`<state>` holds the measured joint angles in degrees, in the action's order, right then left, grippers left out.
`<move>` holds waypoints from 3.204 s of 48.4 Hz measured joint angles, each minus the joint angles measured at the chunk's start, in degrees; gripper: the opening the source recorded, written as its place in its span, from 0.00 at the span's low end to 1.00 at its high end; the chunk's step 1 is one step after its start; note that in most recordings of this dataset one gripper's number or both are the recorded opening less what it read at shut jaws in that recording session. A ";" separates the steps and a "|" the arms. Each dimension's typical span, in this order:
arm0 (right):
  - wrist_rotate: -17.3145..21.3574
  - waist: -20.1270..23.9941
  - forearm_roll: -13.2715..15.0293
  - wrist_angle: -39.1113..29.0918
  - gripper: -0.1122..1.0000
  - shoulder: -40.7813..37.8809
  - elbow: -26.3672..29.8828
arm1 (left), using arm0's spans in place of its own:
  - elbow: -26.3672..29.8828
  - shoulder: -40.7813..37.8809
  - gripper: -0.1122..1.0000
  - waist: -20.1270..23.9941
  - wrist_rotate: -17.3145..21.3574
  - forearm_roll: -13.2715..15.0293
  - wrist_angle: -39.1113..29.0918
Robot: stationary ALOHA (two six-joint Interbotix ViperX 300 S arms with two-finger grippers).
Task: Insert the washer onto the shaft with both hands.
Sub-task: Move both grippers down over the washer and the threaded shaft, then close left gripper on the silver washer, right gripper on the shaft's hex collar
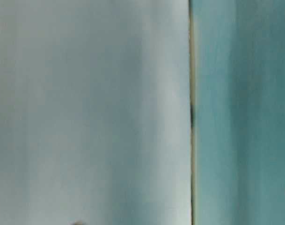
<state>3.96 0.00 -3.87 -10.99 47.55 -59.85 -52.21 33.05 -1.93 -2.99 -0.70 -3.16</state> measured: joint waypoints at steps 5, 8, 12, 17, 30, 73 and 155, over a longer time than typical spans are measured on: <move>0.00 0.00 0.00 -3.16 0.01 -3.96 1.14 | 1.93 -3.16 0.12 -0.35 -0.09 0.00 -3.52; 0.00 0.00 0.00 -4.22 0.01 -6.68 1.93 | 3.08 -5.01 0.12 -0.44 -0.09 0.00 -5.63; 0.00 0.00 0.00 -5.27 0.01 -10.28 3.25 | 5.10 -7.56 0.12 -0.44 -0.09 0.00 -9.23; 0.00 0.00 0.00 -7.12 0.01 -15.64 5.54 | 8.00 -11.43 0.12 -0.53 -0.09 0.00 -15.21; 0.00 0.00 1.93 -15.56 0.01 -29.18 13.62 | 14.24 -20.57 0.12 -0.97 -0.09 -0.09 -26.54; 0.00 1.49 2.29 -18.19 0.68 -42.71 19.34 | 17.31 -30.15 0.53 -0.26 -2.99 -0.18 -23.20; 0.00 3.08 3.43 -10.46 0.83 -52.47 19.42 | 15.56 -40.17 0.85 -0.44 -1.76 -0.35 -14.06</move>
<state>3.96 3.08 -0.44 -21.45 -4.92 -40.43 -36.65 -7.12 -2.37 -4.75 -1.05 -17.23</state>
